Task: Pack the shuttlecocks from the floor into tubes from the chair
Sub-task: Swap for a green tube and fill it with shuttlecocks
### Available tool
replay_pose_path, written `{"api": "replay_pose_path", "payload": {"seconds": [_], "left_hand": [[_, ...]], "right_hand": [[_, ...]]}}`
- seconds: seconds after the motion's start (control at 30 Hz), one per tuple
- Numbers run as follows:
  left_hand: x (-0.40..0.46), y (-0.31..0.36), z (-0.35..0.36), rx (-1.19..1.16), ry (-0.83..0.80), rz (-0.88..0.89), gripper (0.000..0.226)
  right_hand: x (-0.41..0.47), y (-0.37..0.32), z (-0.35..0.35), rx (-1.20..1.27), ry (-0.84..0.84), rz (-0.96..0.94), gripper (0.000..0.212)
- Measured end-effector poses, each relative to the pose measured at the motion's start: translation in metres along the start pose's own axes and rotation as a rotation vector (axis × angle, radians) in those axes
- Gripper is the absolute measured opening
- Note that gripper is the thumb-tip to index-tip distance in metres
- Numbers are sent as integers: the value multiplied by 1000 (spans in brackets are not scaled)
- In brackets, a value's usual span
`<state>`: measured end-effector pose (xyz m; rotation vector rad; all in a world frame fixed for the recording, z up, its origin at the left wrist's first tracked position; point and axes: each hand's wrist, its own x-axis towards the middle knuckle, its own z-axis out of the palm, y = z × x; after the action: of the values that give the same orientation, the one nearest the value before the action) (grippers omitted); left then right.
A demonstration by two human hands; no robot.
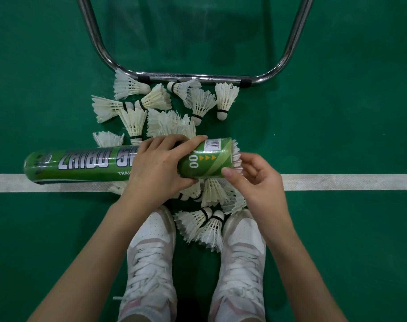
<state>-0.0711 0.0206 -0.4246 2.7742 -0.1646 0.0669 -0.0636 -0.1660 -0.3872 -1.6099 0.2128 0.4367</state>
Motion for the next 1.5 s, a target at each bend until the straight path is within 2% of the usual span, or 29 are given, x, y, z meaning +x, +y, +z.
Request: {"api": "replay_pose_path", "payload": {"seconds": [0.2,0.4,0.57,0.7,0.87,1.1,1.33,1.5], "left_hand": [[-1,3,0,12,-6,12,85],[0,6,0,9,-9,17,84],[-1,6,0,5,-12,26,84],[-1,6,0,6,-16,22,84],[-3,7,-1,4,-12,21,83],[-4,5,0,-3,-17,24,85],[-5,-4,-4,-25,-131,55,101],[-6,-7,-2,-11,-83,62,89]], "right_hand": [[-1,5,5,-102,10,-49,36],[2,7,3,-136,39,-80,35],[3,5,2,-32,-115,-36,25],[4,6,1,-11,-209,-22,26],[3,8,-1,22,-255,-24,22],[12,9,-3,42,-358,48,27],[16,10,-3,89,-425,65,35],[14,11,-2,101,-438,52,34]]}}
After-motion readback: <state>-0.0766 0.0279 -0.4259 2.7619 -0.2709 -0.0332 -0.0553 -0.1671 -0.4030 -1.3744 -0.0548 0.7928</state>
